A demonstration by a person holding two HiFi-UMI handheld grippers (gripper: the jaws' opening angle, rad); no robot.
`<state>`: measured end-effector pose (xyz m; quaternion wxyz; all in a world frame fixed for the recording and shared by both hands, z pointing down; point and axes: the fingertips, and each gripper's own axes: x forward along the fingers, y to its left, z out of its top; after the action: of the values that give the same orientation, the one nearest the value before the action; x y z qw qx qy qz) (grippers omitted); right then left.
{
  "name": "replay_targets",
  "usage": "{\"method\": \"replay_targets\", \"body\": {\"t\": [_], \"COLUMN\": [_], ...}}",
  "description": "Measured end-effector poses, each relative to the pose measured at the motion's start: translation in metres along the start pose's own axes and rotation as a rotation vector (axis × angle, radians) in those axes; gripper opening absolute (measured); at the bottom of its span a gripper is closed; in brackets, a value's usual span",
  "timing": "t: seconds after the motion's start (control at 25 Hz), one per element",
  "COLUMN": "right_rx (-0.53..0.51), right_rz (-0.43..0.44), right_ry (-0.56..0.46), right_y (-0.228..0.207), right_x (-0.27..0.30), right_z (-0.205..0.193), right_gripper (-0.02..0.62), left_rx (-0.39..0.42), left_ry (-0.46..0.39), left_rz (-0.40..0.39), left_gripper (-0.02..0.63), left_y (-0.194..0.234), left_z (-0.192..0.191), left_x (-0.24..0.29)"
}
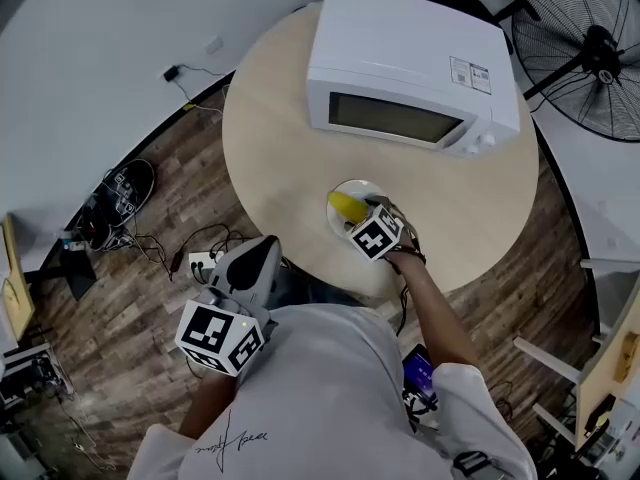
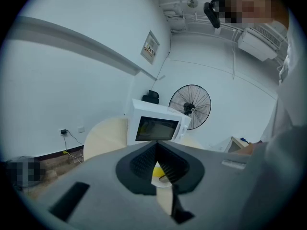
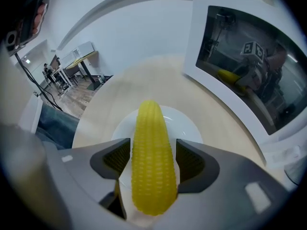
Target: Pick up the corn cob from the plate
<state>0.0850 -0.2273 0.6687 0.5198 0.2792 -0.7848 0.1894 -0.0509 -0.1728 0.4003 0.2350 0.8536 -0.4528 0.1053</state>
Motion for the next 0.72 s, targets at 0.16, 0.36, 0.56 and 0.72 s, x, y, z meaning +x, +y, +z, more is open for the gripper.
{"method": "replay_targets", "body": {"t": [0.16, 0.36, 0.56, 0.72], "right_rx": [0.006, 0.023, 0.037, 0.036], "right_rz": [0.015, 0.033, 0.035, 0.035], "right_ry": [0.013, 0.011, 0.007, 0.011], "right_y": [-0.0025, -0.0021, -0.001, -0.0001], "right_x": [0.0055, 0.0065, 0.0066, 0.0068], "right_z": [-0.0003, 0.0004, 0.0015, 0.0018], "right_gripper": [0.312, 0.306, 0.282, 0.273], "left_rx": [0.0, -0.004, -0.002, 0.001], "left_ry": [0.002, -0.001, -0.007, -0.001], "left_rz": [0.001, 0.0, -0.014, -0.027], "left_gripper": [-0.008, -0.008, -0.009, -0.008], "left_y": [0.0015, 0.0035, 0.0025, 0.0021], "left_z": [0.0004, 0.004, 0.0073, 0.0058], "left_x": [0.0017, 0.0006, 0.0039, 0.0039]}}
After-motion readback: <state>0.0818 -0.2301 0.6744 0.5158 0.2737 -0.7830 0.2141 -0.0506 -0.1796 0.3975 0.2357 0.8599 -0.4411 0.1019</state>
